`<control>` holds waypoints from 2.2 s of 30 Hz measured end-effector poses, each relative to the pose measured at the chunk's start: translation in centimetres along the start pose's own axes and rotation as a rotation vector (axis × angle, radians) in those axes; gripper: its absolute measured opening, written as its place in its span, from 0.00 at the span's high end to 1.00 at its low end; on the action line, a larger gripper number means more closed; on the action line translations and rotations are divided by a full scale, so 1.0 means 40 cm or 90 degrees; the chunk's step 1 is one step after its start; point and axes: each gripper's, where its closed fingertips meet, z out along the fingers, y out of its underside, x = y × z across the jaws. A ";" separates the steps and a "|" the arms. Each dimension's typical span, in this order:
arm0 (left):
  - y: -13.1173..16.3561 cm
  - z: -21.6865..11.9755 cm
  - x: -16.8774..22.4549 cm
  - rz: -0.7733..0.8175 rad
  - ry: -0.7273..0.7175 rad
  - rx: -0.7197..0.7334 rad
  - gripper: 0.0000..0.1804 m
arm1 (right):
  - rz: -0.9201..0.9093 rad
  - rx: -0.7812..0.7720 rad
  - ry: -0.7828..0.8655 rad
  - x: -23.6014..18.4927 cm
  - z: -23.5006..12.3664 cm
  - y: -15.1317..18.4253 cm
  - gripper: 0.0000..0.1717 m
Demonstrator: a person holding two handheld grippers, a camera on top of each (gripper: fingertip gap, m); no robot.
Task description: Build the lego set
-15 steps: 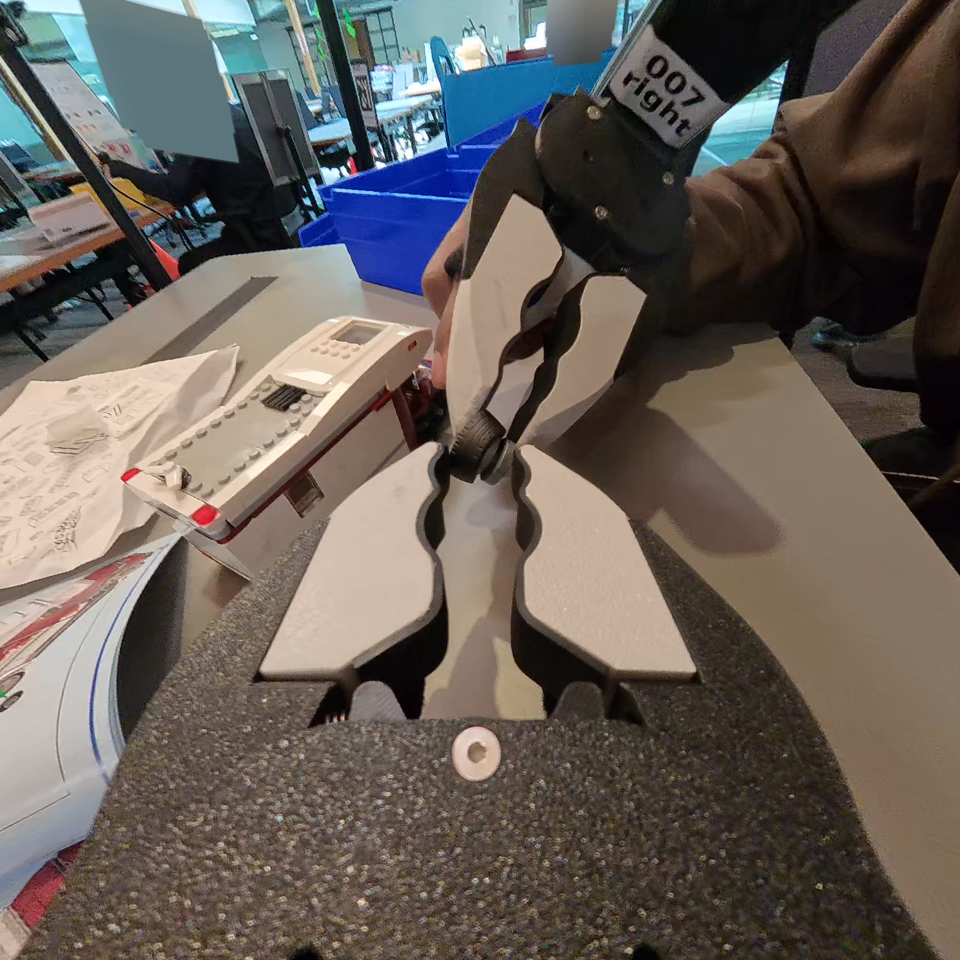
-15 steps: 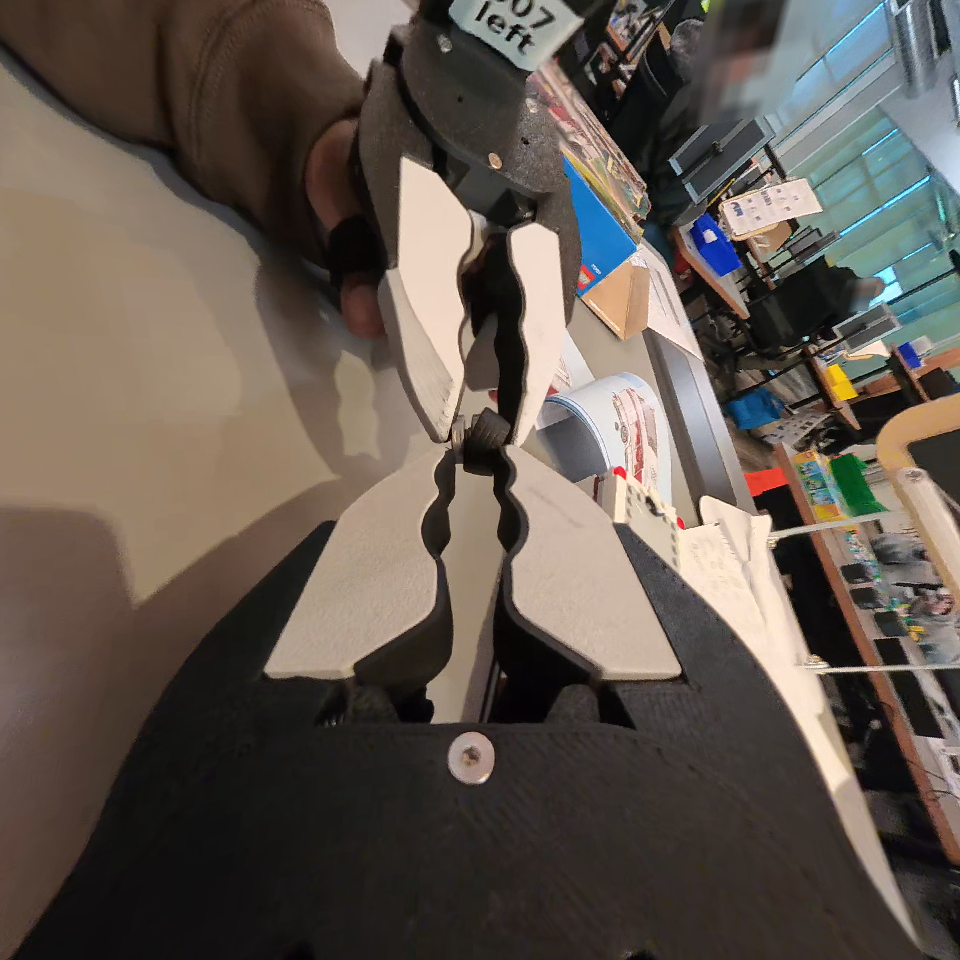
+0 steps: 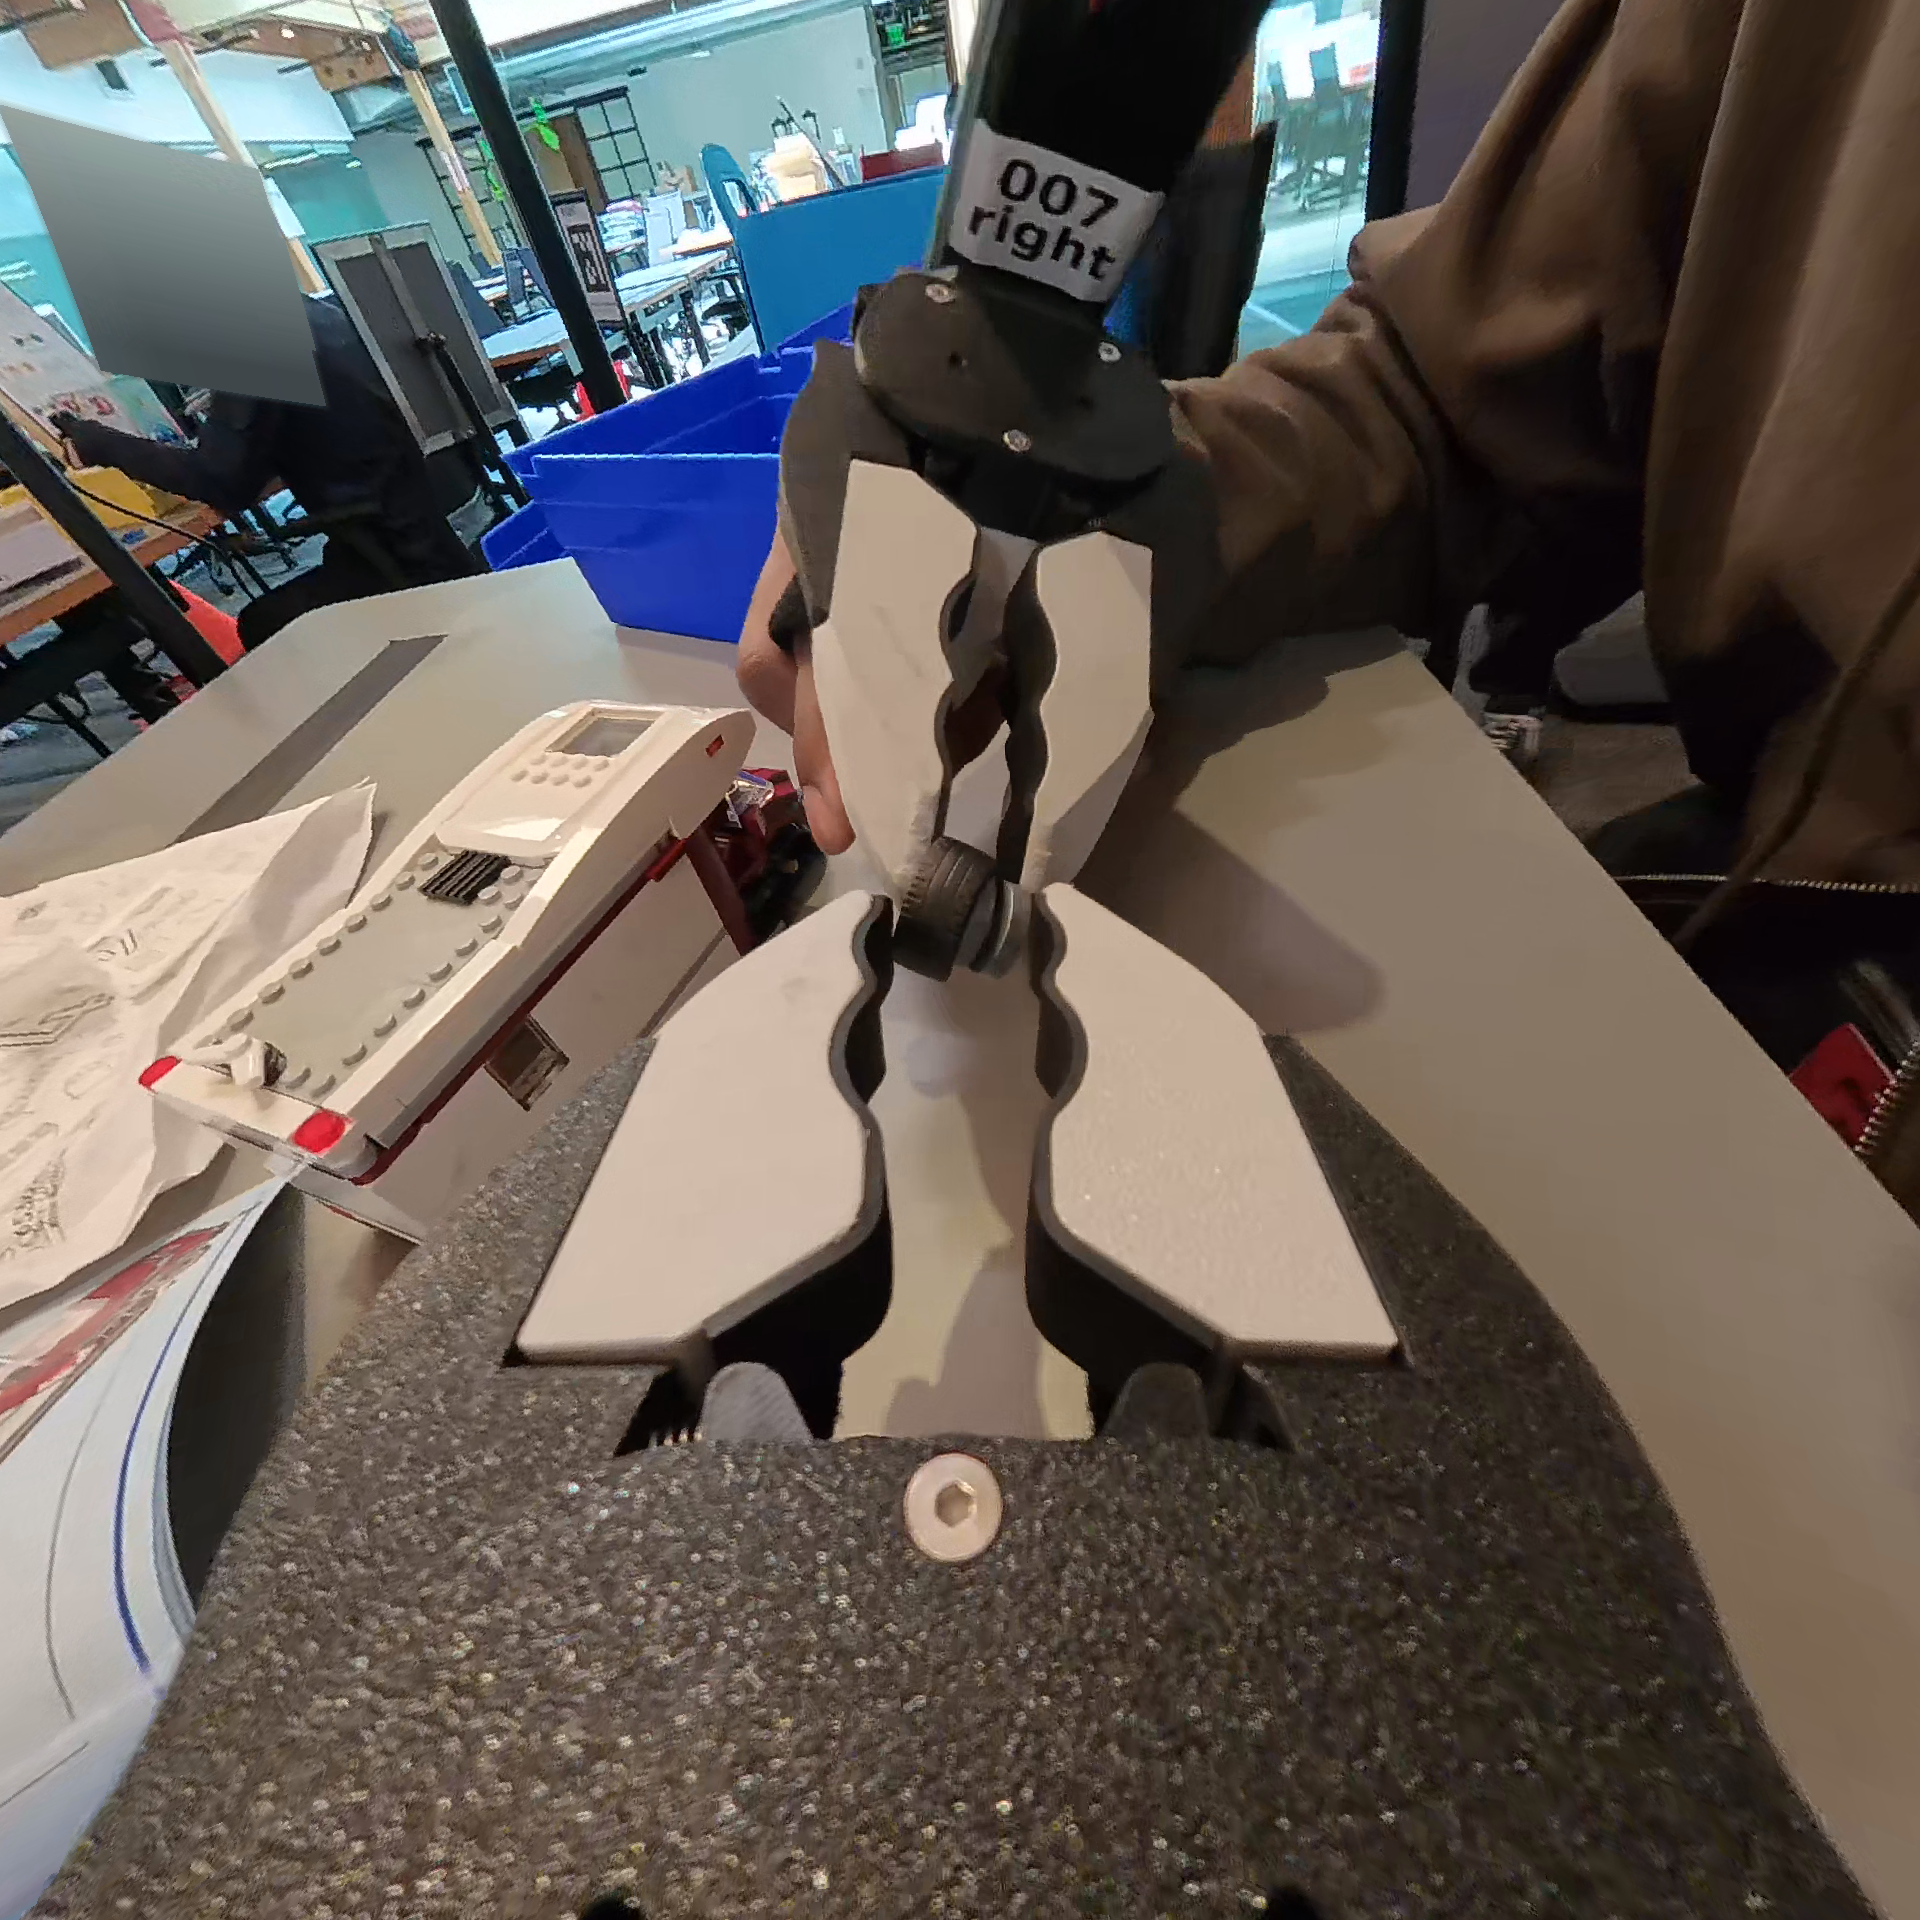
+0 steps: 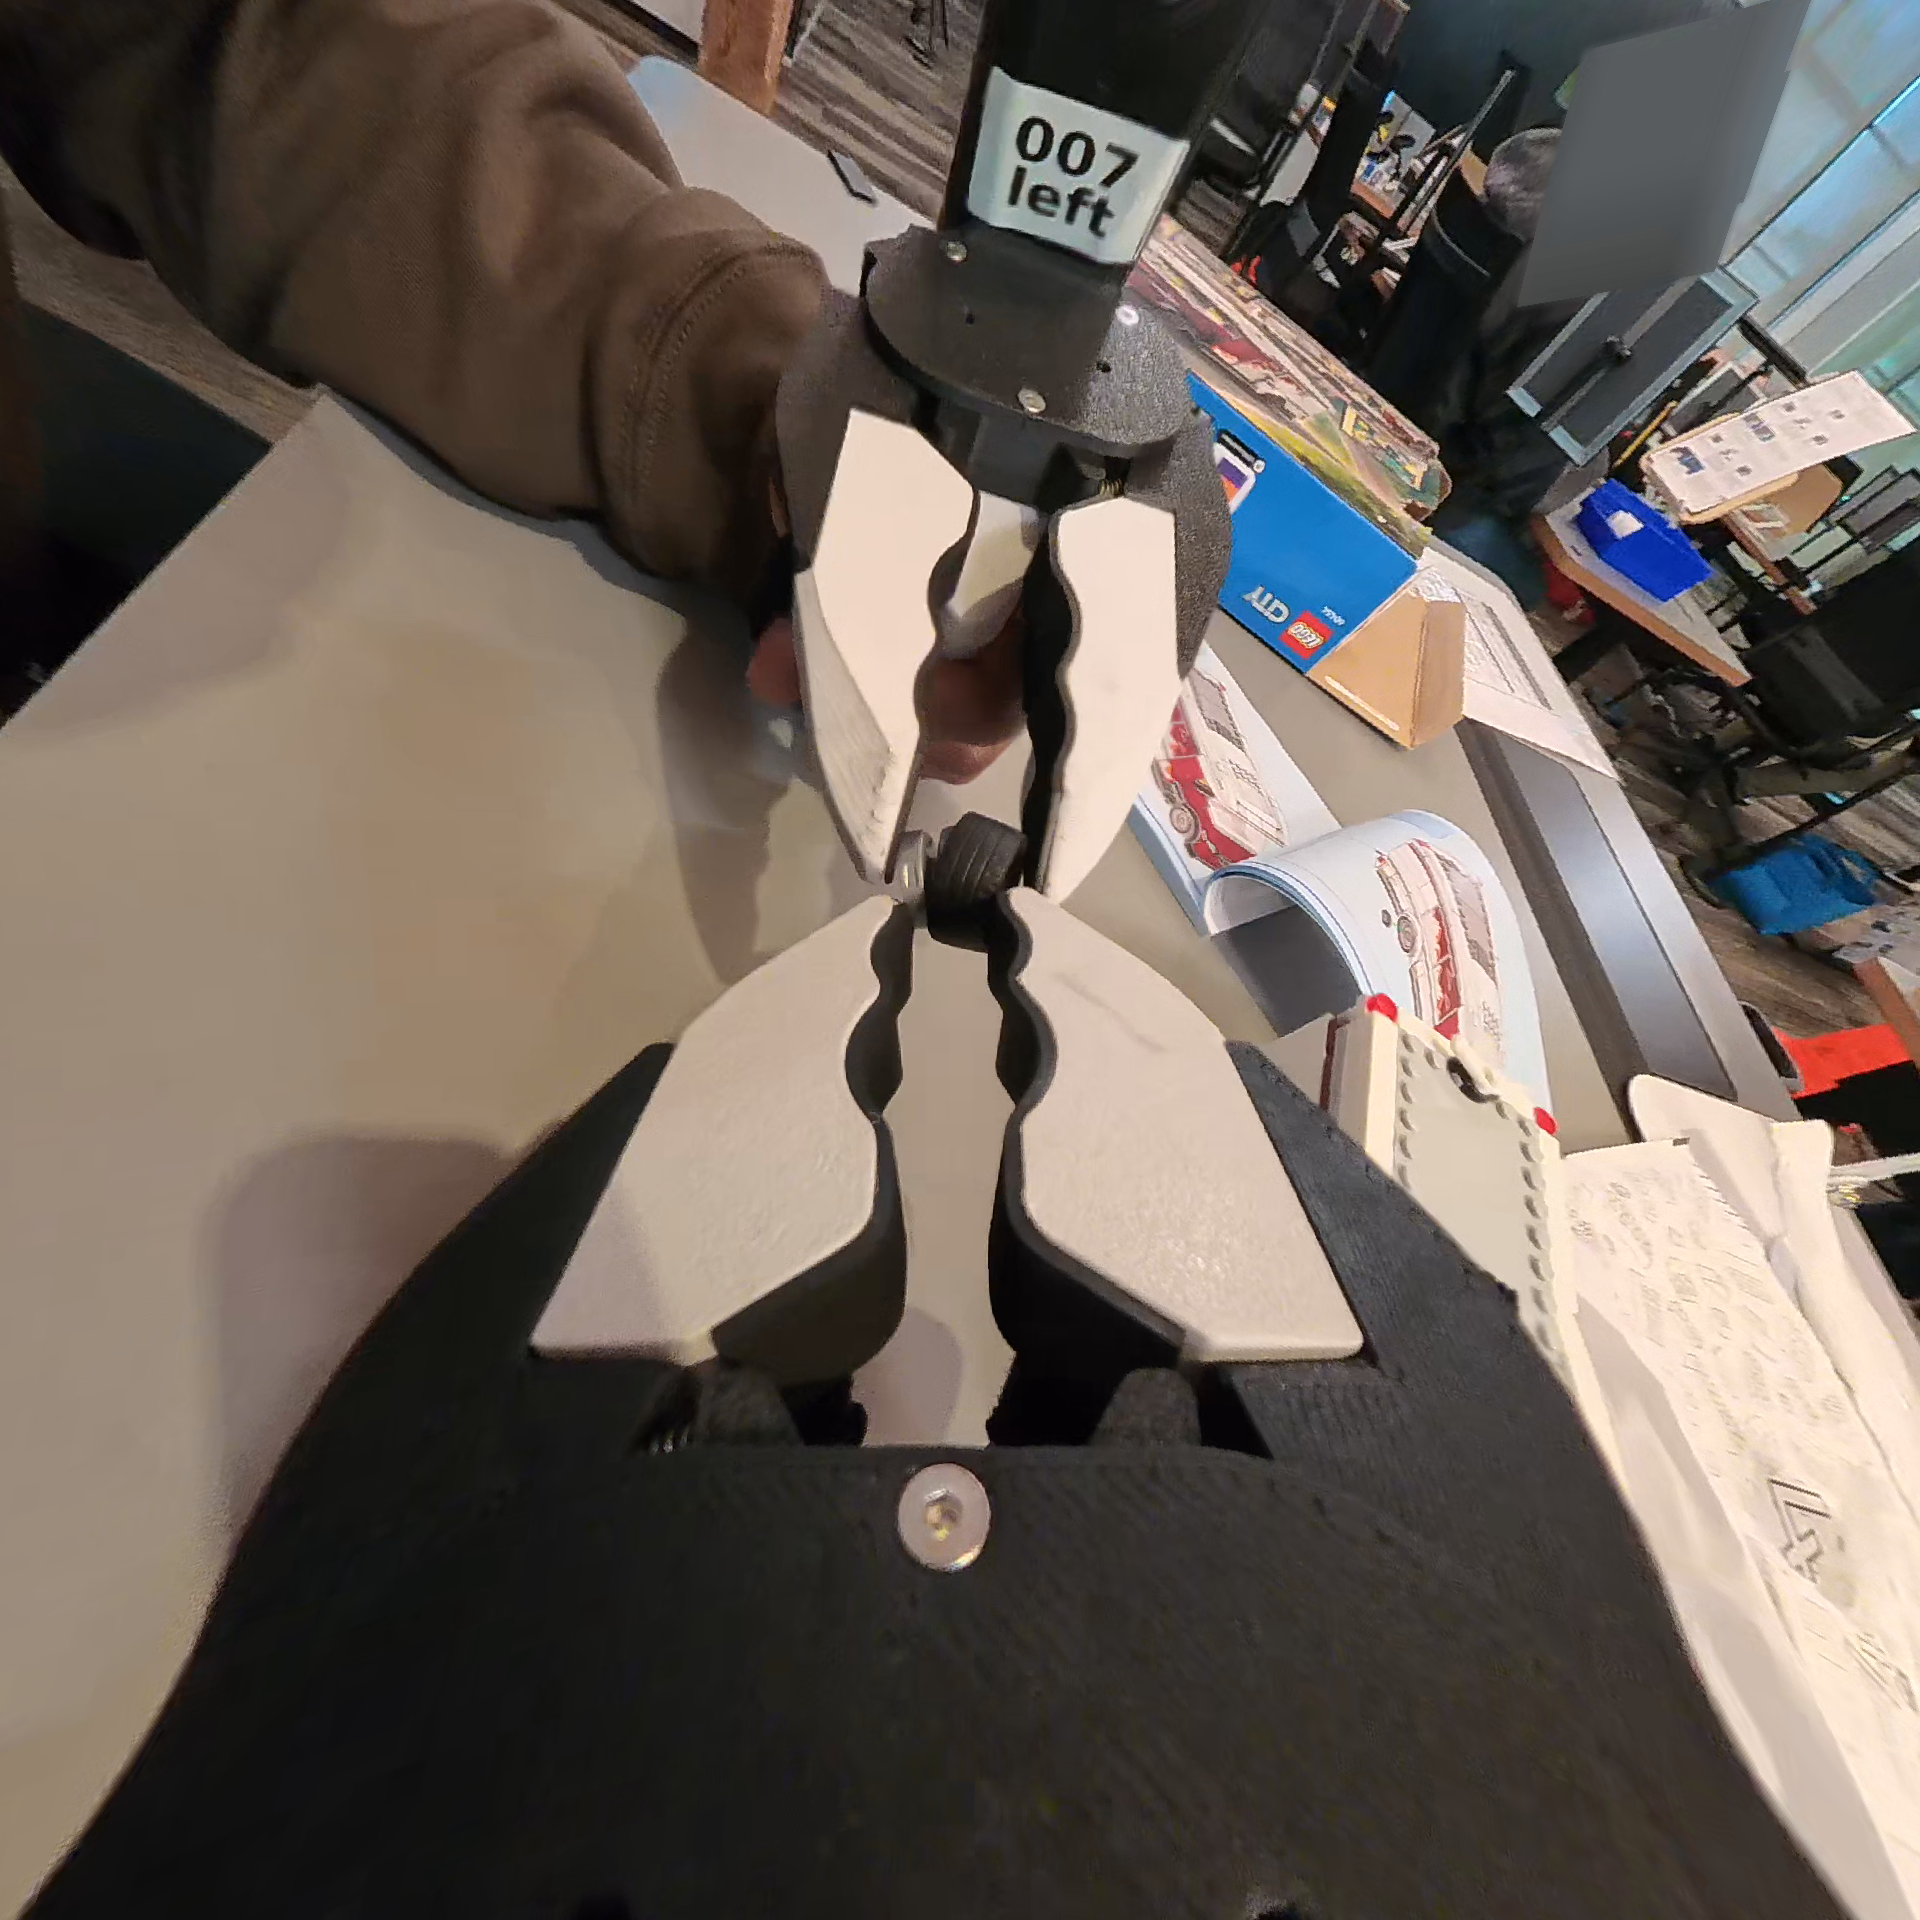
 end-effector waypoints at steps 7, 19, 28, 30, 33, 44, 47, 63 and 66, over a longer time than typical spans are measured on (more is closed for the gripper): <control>-0.004 -0.005 0.004 0.035 -0.003 -0.005 0.87 | 0.051 0.044 -0.032 -0.002 -0.012 -0.018 0.92; -0.017 -0.001 -0.007 -0.019 -0.010 0.037 0.88 | 0.103 0.074 -0.053 0.007 -0.020 -0.019 0.92; -0.024 -0.003 -0.028 0.007 -0.062 0.042 0.89 | 0.133 0.074 -0.032 0.028 -0.020 -0.016 0.91; -0.024 -0.003 -0.031 0.015 -0.072 0.041 0.89 | 0.135 0.071 -0.029 0.031 -0.020 -0.014 0.91; -0.025 -0.005 -0.038 0.029 -0.092 0.038 0.89 | 0.144 0.066 -0.019 0.038 -0.019 -0.013 0.91; -0.008 0.002 -0.043 0.001 -0.090 0.011 0.89 | 0.075 0.042 0.037 0.048 -0.017 0.000 0.90; -0.005 0.002 -0.042 0.000 -0.084 0.005 0.89 | 0.090 0.048 0.018 0.041 -0.017 -0.003 0.87; 0.020 0.012 -0.034 -0.049 -0.051 -0.026 0.89 | 0.089 0.025 -0.001 0.030 -0.011 0.007 0.90; 0.030 0.014 -0.035 -0.058 -0.050 -0.041 0.89 | 0.064 0.012 0.009 0.029 -0.009 0.013 0.90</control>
